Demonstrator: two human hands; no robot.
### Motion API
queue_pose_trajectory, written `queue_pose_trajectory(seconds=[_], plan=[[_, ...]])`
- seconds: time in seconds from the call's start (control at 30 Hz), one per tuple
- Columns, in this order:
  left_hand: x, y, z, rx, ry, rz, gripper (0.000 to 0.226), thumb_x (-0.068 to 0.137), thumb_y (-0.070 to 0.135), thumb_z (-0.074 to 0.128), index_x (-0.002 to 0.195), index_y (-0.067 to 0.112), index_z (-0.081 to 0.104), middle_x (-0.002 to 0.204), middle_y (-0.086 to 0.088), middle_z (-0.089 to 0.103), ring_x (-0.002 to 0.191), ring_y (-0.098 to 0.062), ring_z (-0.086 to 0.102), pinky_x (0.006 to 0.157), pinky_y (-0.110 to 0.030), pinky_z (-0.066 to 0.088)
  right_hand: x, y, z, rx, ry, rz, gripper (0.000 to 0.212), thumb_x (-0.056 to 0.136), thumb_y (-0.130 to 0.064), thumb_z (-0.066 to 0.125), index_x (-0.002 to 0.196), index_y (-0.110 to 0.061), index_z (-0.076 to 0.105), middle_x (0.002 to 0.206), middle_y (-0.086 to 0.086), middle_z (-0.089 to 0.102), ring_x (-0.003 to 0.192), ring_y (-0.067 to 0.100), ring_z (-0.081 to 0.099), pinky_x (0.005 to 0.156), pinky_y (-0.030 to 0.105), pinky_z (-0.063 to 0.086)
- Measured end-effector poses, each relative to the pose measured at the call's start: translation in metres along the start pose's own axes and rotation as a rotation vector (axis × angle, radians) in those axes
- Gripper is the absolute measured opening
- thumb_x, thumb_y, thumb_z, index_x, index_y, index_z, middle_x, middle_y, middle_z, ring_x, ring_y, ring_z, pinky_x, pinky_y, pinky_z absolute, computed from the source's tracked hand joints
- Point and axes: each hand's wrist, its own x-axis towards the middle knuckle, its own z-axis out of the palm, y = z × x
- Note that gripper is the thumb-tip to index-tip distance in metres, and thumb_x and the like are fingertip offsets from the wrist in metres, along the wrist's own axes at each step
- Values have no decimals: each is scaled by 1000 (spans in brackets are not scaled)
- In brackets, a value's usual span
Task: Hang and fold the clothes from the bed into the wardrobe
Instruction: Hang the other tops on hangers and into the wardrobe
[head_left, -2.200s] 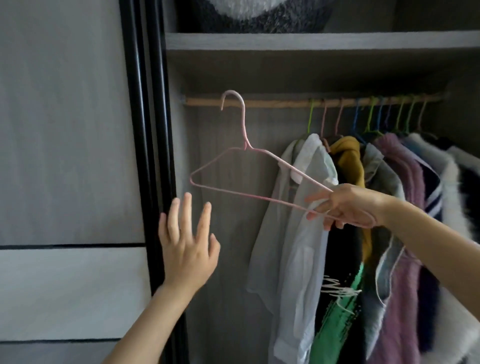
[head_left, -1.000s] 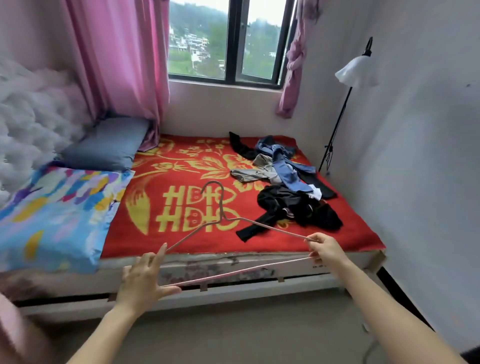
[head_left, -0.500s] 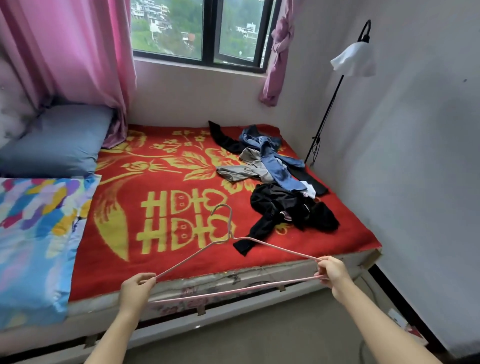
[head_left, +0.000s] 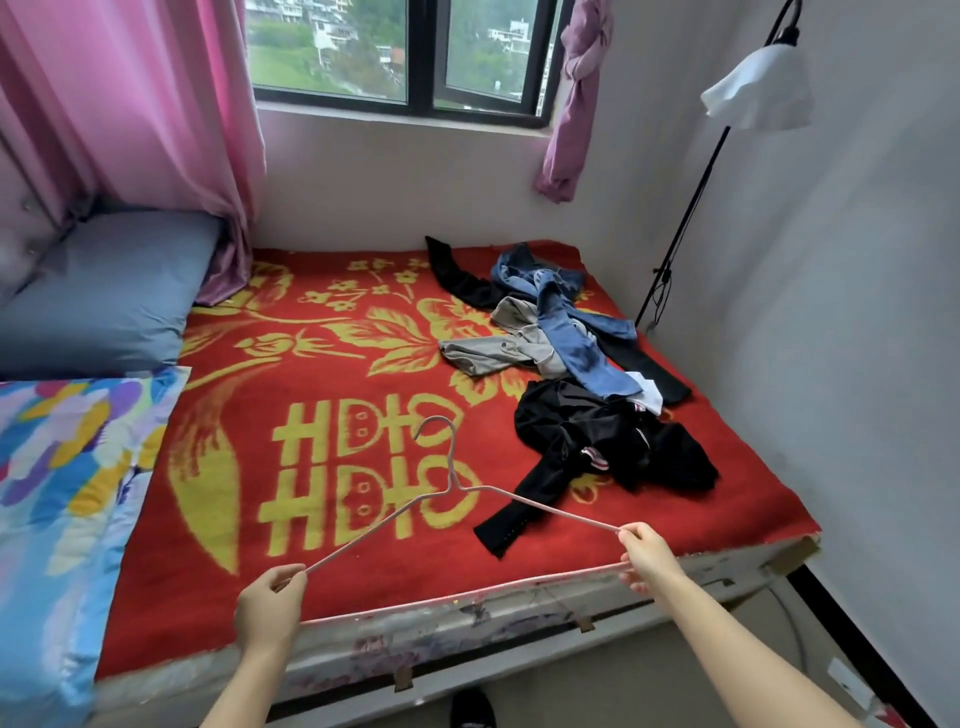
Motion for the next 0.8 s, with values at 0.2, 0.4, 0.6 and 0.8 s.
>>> queue_pose_trajectory(seconds=[0.2,0.4,0.6,0.8], plan=[[58,29,47,45,130,34,13,87,4,61,94,-1,70,94,-21,68,83,-30,55,68,-35,38,106,-53,28,14,-120,-28,28,95,-10,41,122,-8,47,84,4,50,54,15,47,42,20,31],[120,15,87,600,52,-178,40,92,33,55,129,18,56,135,-16,48,124,-35,33,99,-46,28,198,-67,60,-286,-254,5,61,93,-15,48,148,-18,23,142,21,25,123,31,41,100,32,36],[124,-5,156,768,-203,-164,41,90,29,57,129,17,55,140,-11,46,128,-35,36,104,-43,33,265,-46,81,-456,-283,121,49,92,-15,46,140,-7,38,141,22,37,128,29,41,100,26,34],[127,-6,228,729,-344,-147,36,93,23,53,127,15,55,135,-8,50,129,-26,38,103,-35,31,333,-25,114,-375,-233,254,16,89,-17,50,101,-9,56,97,11,46,91,22,42,79,31,39]])
